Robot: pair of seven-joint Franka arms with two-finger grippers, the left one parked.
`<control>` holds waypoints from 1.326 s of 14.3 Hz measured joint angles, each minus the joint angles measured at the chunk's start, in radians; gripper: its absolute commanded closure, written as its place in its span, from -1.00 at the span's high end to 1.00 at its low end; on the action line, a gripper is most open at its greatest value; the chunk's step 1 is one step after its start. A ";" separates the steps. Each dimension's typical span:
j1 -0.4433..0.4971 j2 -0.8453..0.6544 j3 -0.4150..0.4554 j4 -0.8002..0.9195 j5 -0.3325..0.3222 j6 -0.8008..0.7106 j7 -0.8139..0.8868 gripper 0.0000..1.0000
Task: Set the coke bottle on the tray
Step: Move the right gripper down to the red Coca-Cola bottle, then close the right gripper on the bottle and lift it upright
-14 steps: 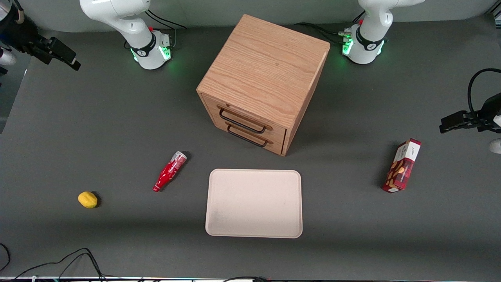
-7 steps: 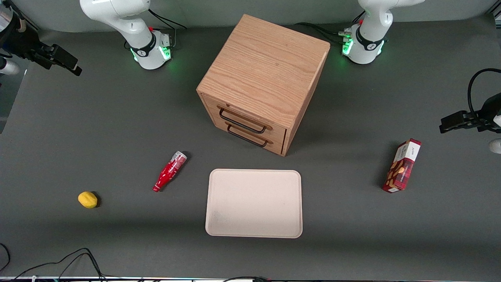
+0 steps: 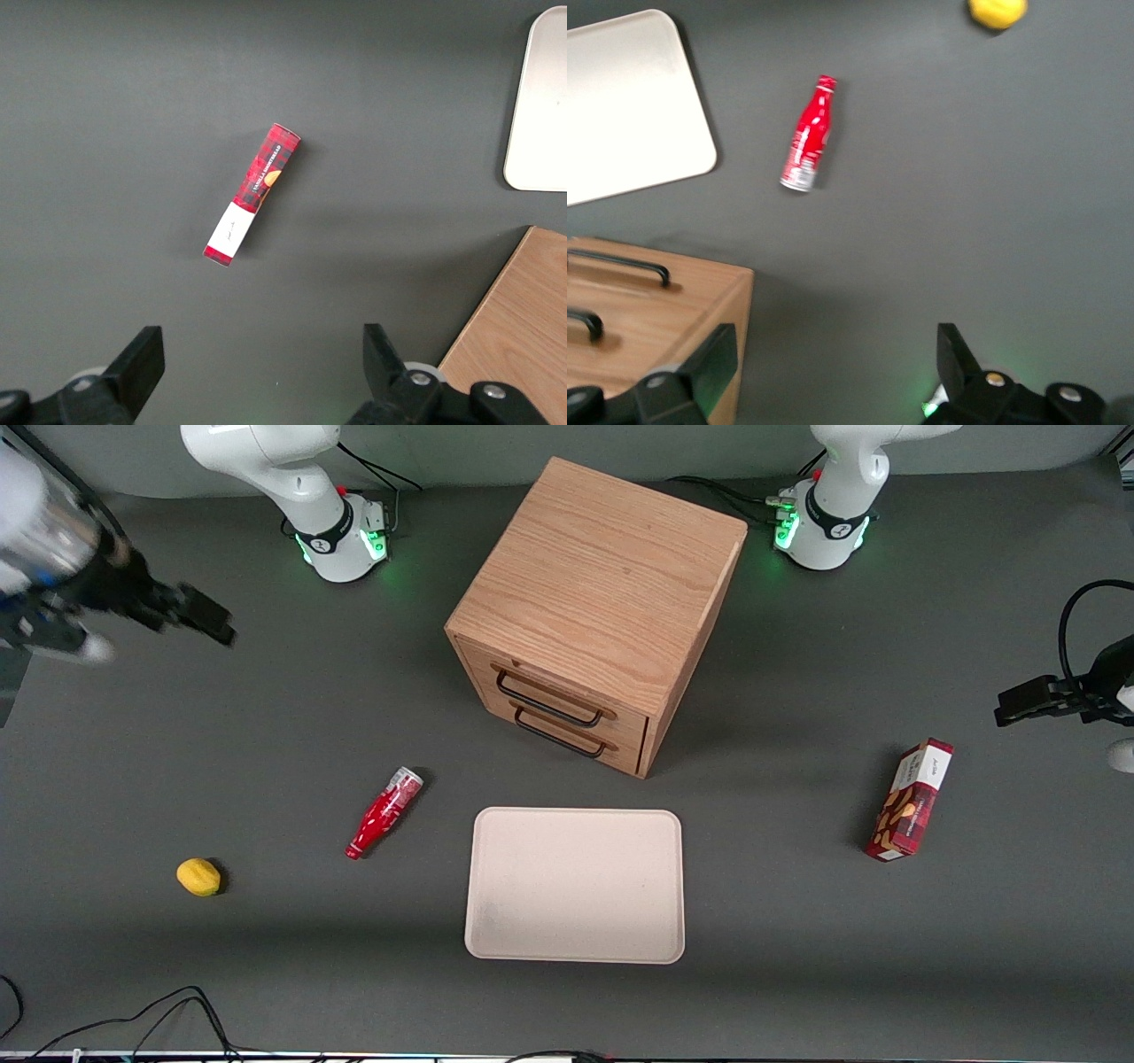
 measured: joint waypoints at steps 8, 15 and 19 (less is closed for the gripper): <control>0.002 0.548 0.020 -0.001 0.032 0.377 0.198 1.00; 0.010 0.655 0.026 -0.144 0.032 0.696 0.235 -0.99; 0.010 0.655 0.042 -0.178 0.033 0.740 0.266 -1.00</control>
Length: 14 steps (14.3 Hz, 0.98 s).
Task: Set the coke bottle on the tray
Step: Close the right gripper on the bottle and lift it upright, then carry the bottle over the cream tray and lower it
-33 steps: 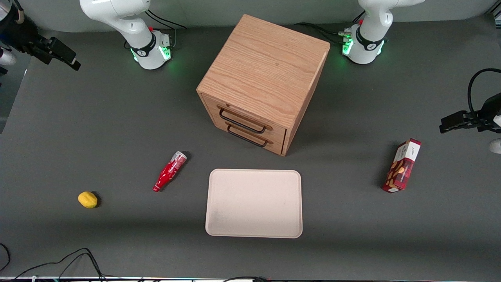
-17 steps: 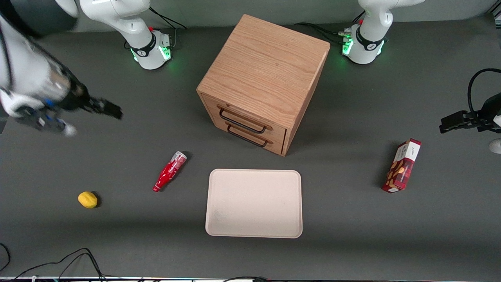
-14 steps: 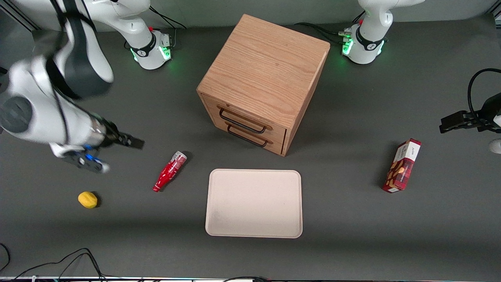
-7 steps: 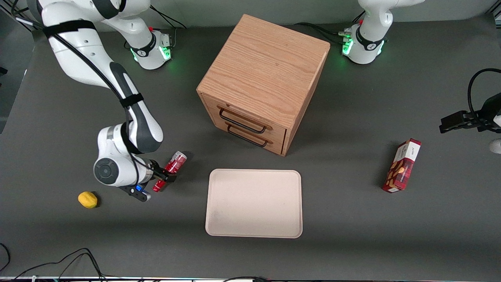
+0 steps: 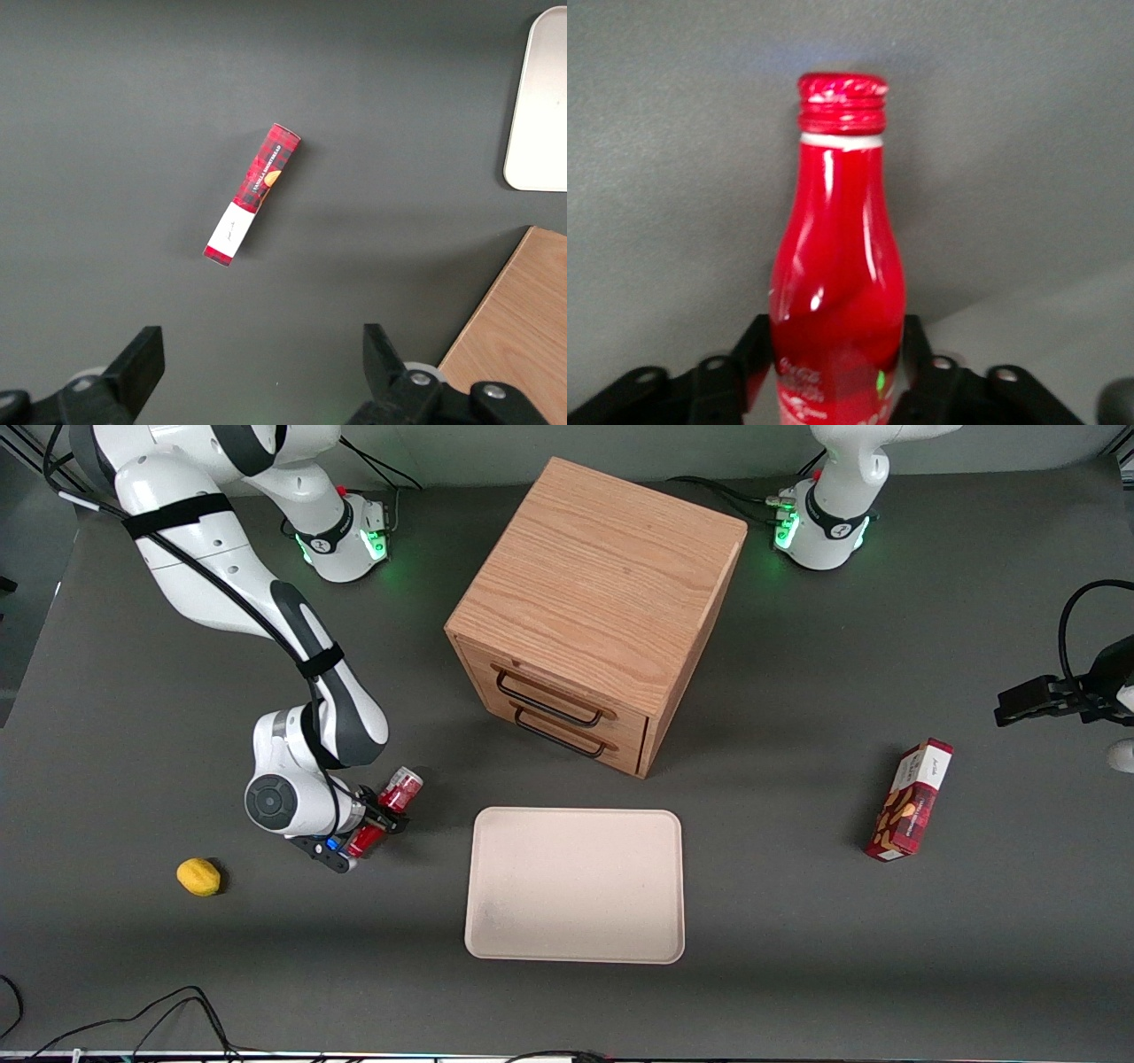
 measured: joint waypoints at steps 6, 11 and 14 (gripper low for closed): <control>0.002 -0.071 0.013 0.062 0.000 -0.086 -0.012 -1.00; 0.004 -0.175 0.017 0.347 0.000 -0.410 -0.152 -1.00; 0.026 -0.145 0.061 0.500 0.000 -0.465 -0.192 -1.00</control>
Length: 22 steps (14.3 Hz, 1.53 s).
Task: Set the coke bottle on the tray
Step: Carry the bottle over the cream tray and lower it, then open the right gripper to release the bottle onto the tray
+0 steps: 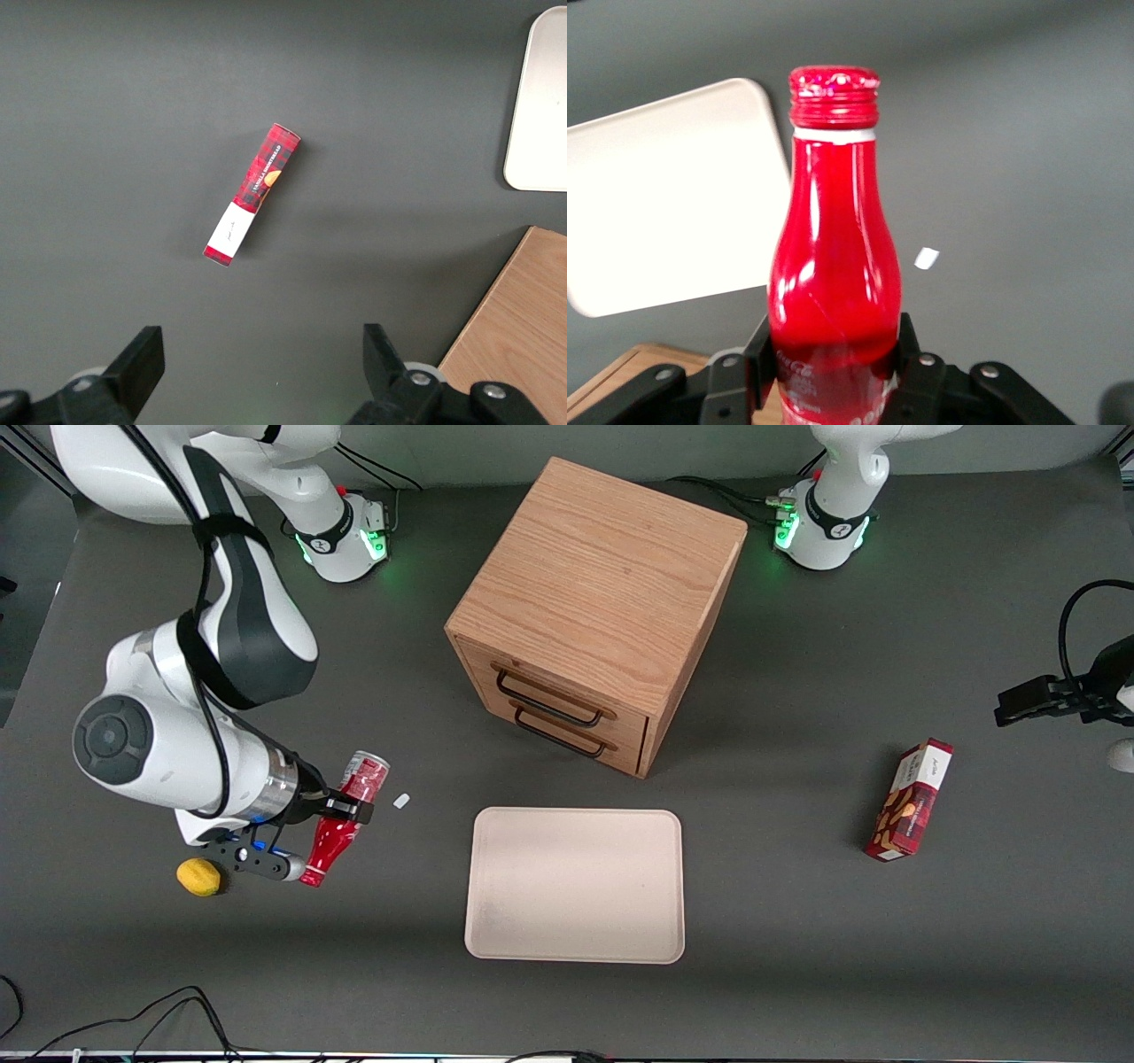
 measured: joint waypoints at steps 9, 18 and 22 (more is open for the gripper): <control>0.059 0.508 0.083 0.158 -0.018 0.445 -0.001 -1.00; 0.070 0.550 0.083 0.209 -0.058 0.474 0.004 1.00; 0.070 0.554 0.083 0.208 -0.064 0.474 0.004 1.00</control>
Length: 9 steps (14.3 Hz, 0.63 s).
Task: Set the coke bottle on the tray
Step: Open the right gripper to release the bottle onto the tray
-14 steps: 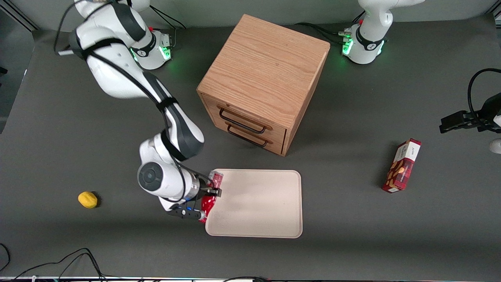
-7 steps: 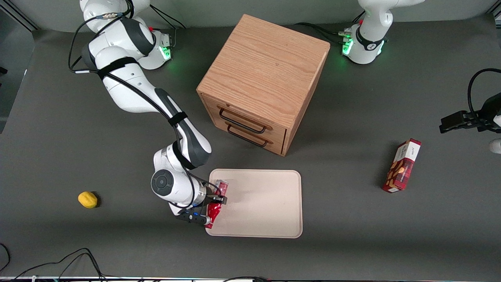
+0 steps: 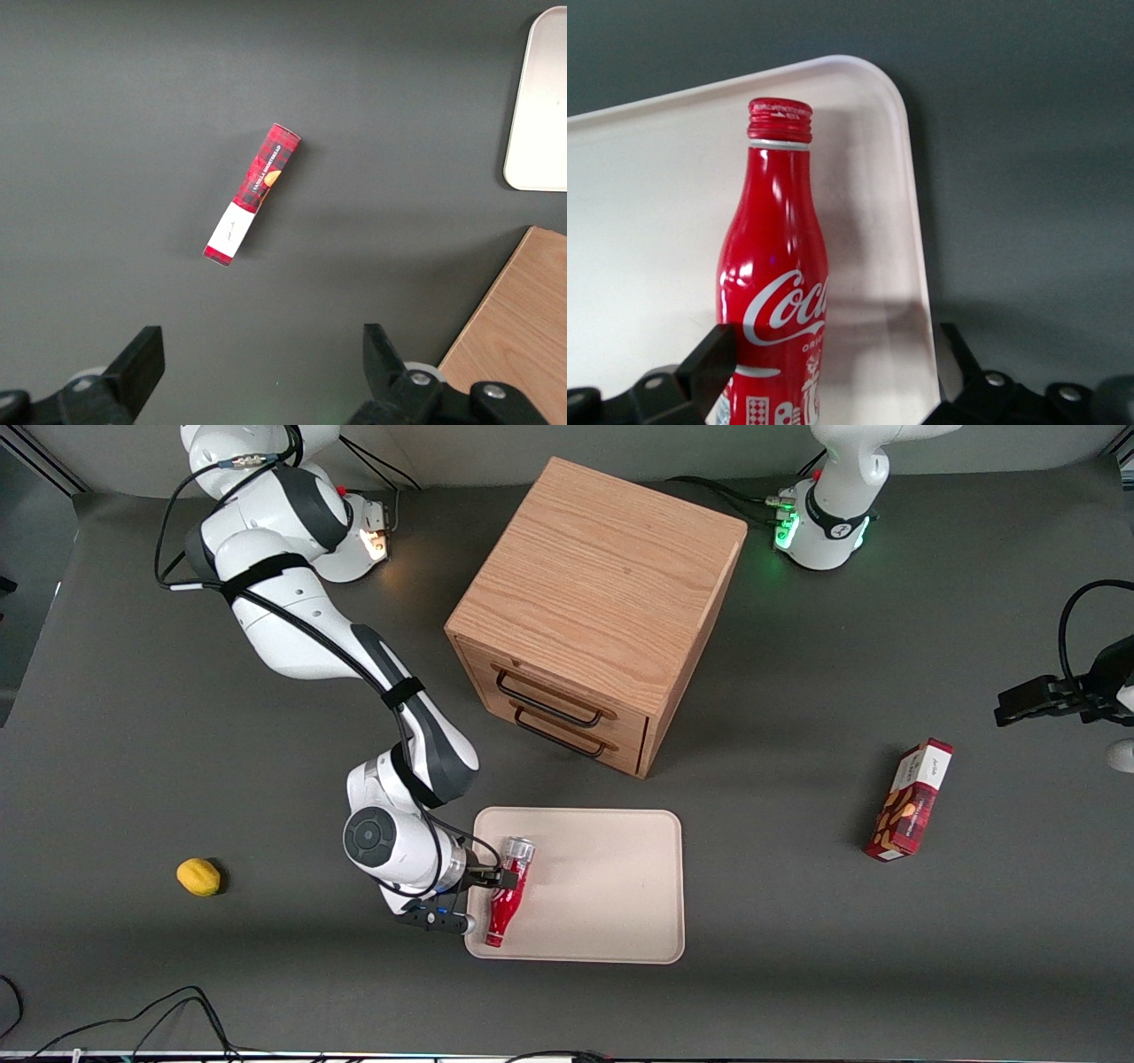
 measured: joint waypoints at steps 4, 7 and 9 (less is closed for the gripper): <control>0.002 -0.002 0.000 0.004 -0.002 0.004 0.000 1.00; -0.001 -0.071 0.000 0.036 -0.019 -0.051 0.000 1.00; -0.009 -0.196 -0.002 0.060 -0.027 -0.196 0.000 1.00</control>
